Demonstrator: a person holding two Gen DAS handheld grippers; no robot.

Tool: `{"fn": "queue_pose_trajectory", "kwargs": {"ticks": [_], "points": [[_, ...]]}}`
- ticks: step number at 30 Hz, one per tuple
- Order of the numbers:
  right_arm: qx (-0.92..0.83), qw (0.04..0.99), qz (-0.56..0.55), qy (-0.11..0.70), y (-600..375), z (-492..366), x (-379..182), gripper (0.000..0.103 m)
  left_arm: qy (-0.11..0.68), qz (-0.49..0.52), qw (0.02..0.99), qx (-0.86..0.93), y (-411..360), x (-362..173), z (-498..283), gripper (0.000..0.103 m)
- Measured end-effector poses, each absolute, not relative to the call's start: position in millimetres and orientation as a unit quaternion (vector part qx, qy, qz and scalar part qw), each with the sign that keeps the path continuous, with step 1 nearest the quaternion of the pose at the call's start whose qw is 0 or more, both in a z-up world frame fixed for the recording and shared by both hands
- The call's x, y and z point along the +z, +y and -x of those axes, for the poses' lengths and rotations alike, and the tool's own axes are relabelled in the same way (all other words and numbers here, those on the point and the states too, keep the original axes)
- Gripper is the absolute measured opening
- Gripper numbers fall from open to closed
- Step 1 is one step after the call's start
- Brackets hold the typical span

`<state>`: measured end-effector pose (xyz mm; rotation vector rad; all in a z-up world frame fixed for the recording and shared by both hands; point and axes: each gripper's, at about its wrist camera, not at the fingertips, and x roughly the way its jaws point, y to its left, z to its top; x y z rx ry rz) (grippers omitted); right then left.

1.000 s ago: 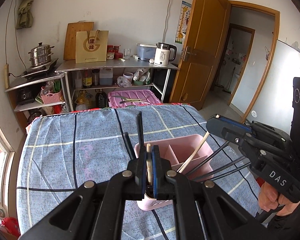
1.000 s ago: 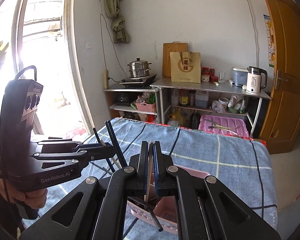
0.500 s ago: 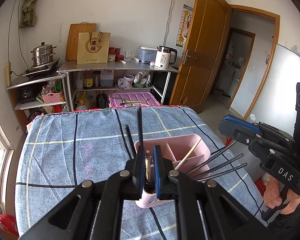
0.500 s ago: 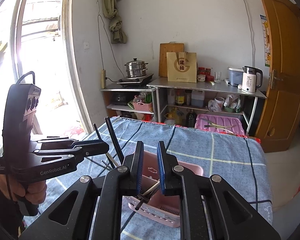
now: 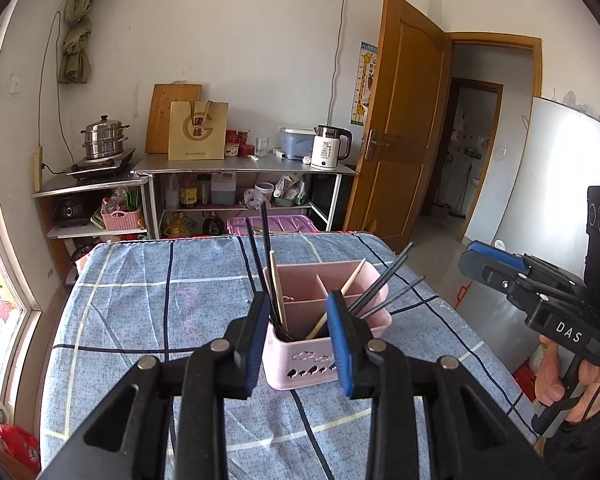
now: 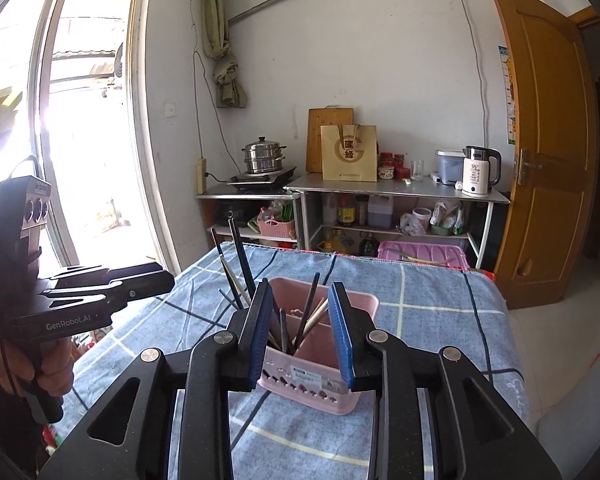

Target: Organize utensils

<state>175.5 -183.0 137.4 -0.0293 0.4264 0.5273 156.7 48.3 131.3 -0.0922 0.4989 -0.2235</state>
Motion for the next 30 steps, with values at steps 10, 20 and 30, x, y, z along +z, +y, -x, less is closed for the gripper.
{"fn": "queue_pose_trajectory", "kwargs": {"ticks": [10,20,30], "points": [[0.249,0.945,0.018,0.211,-188.3,-122.4,109.5,0.038,0.232,0.045,0.966,-0.103,28.9,102.1,-97.9,0.037],[0.229,0.946,0.014,0.229,-192.8,-83.1,75.1,0.038,0.24,0.054,0.966,-0.077,19.2,64.4,-68.3,0.037],[0.217,0.945,0.006,0.246,-197.3,-71.0,52.9,0.038,0.237,0.036,0.968,-0.07,9.8,46.8,-49.0,0.037]]}}
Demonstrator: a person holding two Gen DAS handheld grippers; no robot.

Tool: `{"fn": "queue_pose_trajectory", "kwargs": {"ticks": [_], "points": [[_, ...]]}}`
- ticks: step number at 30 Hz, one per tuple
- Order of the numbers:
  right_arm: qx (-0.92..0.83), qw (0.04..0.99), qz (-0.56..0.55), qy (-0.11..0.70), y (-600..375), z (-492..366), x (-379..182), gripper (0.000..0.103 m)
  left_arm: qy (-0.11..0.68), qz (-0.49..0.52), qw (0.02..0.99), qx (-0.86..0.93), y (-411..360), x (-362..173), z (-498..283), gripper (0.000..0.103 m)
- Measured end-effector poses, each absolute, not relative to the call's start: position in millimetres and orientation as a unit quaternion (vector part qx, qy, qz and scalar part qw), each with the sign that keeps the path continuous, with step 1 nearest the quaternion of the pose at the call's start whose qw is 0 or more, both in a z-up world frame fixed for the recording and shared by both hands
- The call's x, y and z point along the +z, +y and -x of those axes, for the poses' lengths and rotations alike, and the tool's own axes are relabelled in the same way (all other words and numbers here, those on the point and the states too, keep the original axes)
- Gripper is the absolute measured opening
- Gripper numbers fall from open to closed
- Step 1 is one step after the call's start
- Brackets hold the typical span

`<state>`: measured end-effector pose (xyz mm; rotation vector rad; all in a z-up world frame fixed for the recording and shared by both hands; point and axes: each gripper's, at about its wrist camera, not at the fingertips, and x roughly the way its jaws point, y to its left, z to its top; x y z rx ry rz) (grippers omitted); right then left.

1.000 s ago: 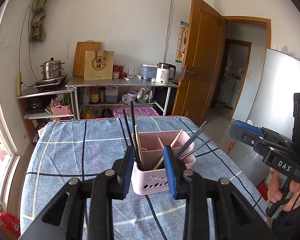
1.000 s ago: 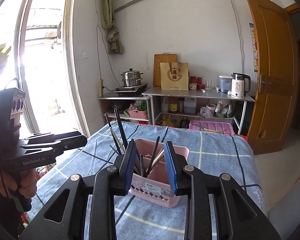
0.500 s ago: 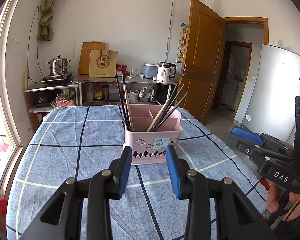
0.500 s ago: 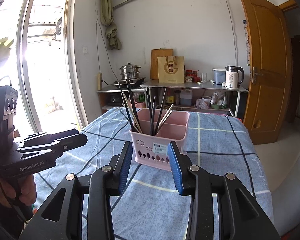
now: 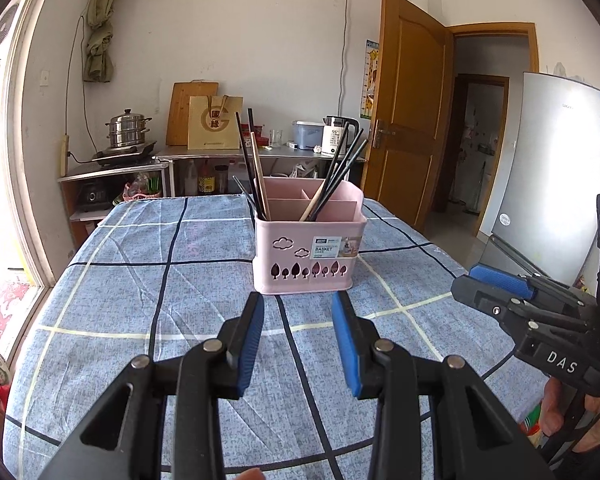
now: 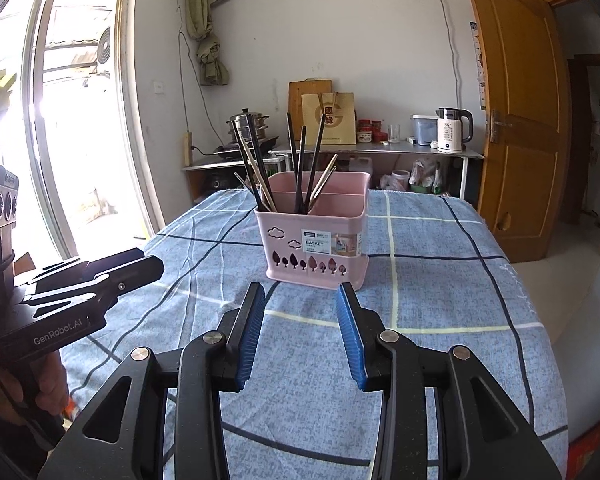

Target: Organize utensils

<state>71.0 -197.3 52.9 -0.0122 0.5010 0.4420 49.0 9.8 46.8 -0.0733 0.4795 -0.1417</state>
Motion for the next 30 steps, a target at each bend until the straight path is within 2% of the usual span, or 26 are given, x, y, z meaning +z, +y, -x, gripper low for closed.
{"fn": "queue_pose_trajectory", "kwargs": {"ticks": [30], "points": [[0.216,0.943,0.016,0.252,-195.3,-71.2,46.0,0.038,0.248,0.027,0.967,-0.059,1.1,34.6,-53.9,0.038]]}}
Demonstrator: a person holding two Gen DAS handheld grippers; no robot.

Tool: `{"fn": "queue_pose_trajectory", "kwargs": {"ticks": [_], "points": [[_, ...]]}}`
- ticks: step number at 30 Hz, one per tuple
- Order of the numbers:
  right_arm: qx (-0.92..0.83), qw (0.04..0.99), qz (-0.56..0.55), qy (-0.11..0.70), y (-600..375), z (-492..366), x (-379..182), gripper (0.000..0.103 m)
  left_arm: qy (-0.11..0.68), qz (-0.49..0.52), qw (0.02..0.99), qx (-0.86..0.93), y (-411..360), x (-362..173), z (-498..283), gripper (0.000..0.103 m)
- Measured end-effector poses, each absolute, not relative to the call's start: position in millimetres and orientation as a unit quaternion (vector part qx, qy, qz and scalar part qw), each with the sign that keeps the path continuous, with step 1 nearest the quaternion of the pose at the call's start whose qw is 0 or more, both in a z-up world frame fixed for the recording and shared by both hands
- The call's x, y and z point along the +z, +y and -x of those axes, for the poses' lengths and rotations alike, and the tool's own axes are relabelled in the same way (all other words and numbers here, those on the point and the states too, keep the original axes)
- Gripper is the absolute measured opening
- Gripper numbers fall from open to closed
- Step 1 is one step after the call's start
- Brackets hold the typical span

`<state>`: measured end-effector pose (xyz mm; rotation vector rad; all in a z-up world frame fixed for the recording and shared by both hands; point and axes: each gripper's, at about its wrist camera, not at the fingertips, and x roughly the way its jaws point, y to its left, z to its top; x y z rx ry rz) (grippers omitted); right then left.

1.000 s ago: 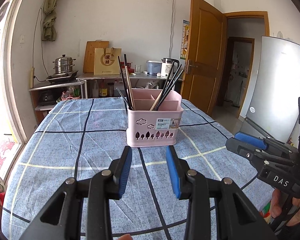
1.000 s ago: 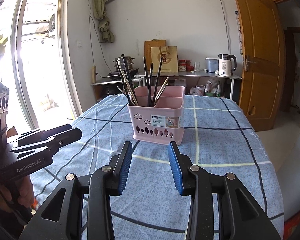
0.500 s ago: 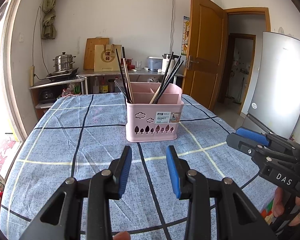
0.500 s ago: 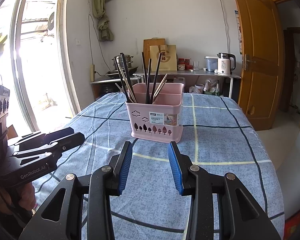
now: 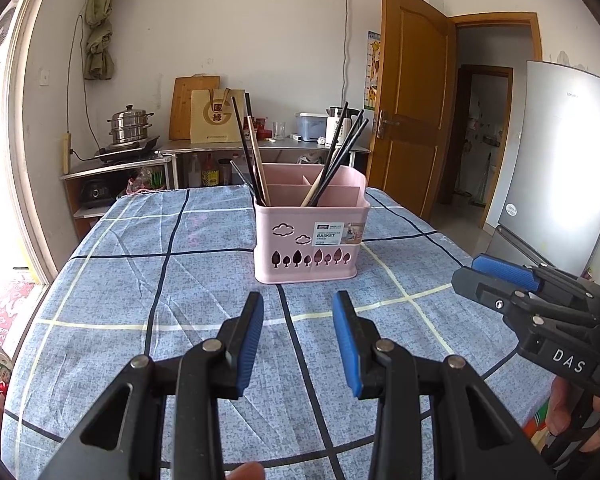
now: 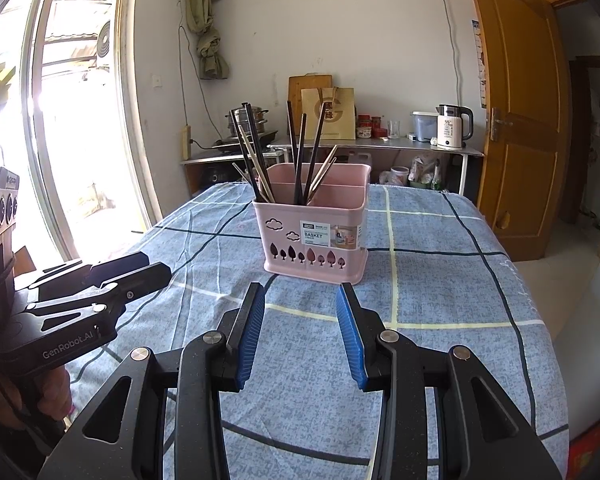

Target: Organize utensils

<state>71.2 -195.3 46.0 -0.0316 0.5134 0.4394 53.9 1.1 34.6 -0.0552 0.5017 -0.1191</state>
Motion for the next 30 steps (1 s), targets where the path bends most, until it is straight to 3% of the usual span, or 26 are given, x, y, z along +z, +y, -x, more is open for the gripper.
{"fn": "queue_pose_trajectory", "kwargs": {"ticks": [30], "points": [[0.217,0.941,0.017,0.258,-192.7,-70.6,44.2,0.038,0.254,0.027,0.965,-0.057,-1.9,29.5,-49.1,0.038]]}}
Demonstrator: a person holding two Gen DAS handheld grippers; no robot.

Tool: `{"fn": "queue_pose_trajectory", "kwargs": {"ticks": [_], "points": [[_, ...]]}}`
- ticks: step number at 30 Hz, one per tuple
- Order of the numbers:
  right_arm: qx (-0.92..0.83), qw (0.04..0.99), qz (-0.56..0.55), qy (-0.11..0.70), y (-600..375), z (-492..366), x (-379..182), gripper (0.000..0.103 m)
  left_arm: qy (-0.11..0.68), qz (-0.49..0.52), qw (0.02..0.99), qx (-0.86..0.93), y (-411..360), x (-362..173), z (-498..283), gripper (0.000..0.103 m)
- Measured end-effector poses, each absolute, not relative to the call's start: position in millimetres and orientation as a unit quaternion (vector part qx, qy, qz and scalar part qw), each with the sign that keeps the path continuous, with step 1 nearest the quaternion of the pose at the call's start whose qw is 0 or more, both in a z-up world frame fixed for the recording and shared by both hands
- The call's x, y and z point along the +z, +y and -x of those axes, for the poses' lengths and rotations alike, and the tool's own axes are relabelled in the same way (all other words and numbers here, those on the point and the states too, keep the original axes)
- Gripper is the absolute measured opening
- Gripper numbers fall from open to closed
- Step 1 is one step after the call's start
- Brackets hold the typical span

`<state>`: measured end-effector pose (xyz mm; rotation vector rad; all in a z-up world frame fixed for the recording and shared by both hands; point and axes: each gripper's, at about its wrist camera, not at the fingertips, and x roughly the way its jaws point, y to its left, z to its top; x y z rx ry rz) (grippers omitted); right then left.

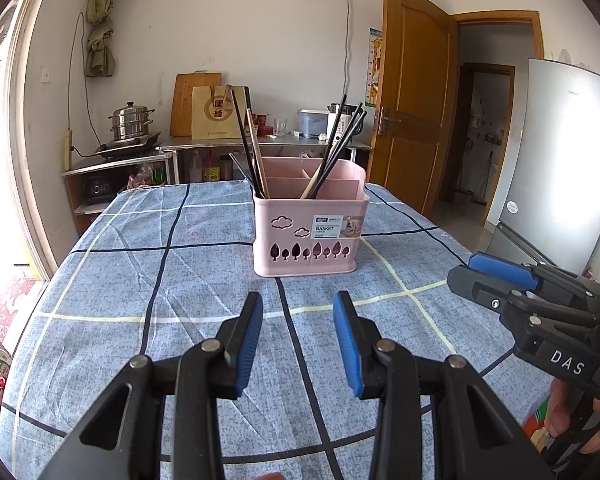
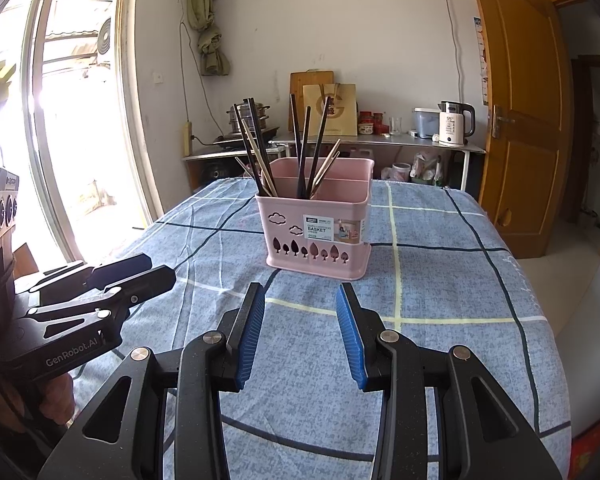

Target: Organize utensils

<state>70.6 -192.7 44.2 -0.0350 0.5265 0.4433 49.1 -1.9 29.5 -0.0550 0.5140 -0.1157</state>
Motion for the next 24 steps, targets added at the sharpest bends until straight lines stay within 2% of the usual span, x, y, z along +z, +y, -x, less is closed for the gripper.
{"fn": "queue_pose_trajectory", "kwargs": {"ticks": [24], "points": [[0.217,0.941,0.017,0.258,-192.2,-70.2,44.7,0.038,0.261,0.027,0.963,-0.063,-7.0,27.5,-47.7,0.043]]}}
